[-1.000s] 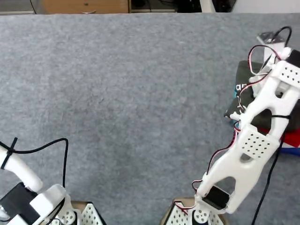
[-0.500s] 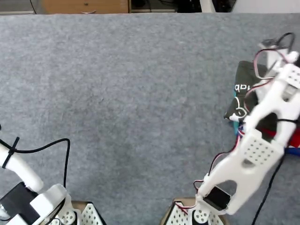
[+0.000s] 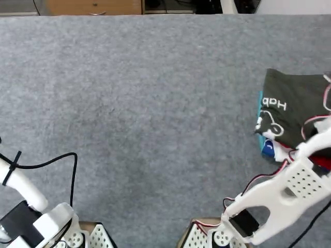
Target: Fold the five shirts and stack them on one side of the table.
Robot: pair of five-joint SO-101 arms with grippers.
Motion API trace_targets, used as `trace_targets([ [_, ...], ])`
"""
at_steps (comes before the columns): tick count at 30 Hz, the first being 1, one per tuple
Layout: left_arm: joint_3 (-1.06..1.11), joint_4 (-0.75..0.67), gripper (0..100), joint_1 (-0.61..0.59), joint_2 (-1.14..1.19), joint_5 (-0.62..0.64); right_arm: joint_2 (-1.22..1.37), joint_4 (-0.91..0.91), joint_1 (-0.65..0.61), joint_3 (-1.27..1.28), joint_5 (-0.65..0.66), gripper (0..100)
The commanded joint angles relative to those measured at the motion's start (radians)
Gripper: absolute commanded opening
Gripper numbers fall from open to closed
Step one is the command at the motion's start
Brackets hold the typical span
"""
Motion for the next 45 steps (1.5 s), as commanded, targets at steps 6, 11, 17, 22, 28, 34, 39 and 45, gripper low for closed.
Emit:
trace_targets([
  [6, -0.02, 0.009, 2, 0.011, -0.035, 0.0, -0.033, -0.011, 0.11, -0.127, 0.055, 0.5],
  [11, -0.018, 0.009, 2, 0.009, -0.035, 0.0, -0.076, 0.046, 0.071, -0.209, 0.049, 0.5],
  [17, -0.02, 0.009, 2, 0.009, -0.035, 0.0, -0.137, 0.046, -0.001, -0.226, 0.049, 0.5],
  [22, -0.02, 0.009, 2, 0.003, -0.035, 0.0, -0.228, 0.048, -0.038, -0.219, 0.049, 0.5],
  [28, -0.02, 0.009, 2, 0.002, -0.035, 0.0, -0.297, 0.049, -0.13, -0.085, 0.04, 0.5],
  [34, -0.02, 0.009, 2, 0.002, -0.035, 0.0, -0.509, 0.048, -0.268, 0.26, -0.083, 0.5],
  [39, -0.02, 0.009, 2, 0.011, -0.113, 0.0, -0.677, 0.041, -0.321, 0.512, -0.086, 0.5],
  [45, 0.002, 0.009, 2, 0.046, -0.209, 0.0, -0.748, 0.043, -0.32, 0.595, -0.086, 0.5],
])
